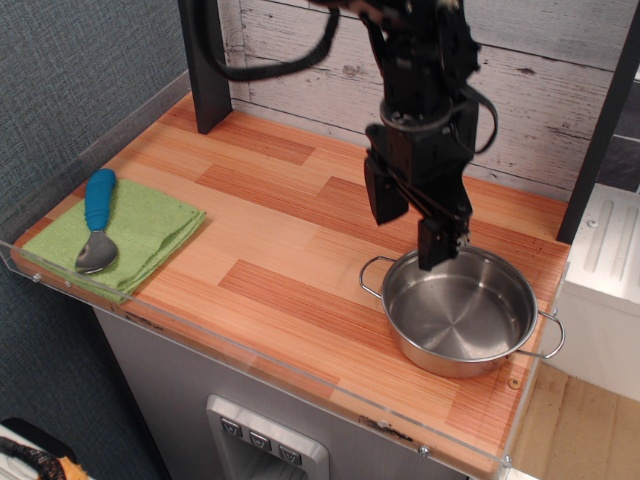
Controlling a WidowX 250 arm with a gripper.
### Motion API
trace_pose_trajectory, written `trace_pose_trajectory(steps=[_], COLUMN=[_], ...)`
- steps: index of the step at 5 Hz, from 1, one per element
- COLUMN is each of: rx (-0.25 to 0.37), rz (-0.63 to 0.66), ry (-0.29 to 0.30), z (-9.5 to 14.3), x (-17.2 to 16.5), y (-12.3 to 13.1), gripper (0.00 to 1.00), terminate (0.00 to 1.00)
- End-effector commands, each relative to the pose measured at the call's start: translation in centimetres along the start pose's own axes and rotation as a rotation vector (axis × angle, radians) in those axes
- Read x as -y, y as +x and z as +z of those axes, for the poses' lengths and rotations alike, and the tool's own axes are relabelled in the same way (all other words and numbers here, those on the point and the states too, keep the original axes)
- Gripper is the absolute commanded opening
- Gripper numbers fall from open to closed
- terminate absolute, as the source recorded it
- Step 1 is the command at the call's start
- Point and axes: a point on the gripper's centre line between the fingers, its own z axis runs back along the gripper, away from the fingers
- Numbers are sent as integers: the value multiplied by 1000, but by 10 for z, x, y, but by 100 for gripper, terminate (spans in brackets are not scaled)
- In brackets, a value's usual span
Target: Move the silver pot to the rear center of the table against the brick wall.
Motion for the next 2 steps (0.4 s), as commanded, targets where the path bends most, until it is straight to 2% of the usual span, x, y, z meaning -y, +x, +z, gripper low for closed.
trace_pose_trajectory(steps=[1, 2], rx=[37, 15], rz=[-18, -7], ry=[3, -15], z=[-14, -21], x=[0, -1], y=[17, 16], gripper=[100, 100], terminate=[0, 0])
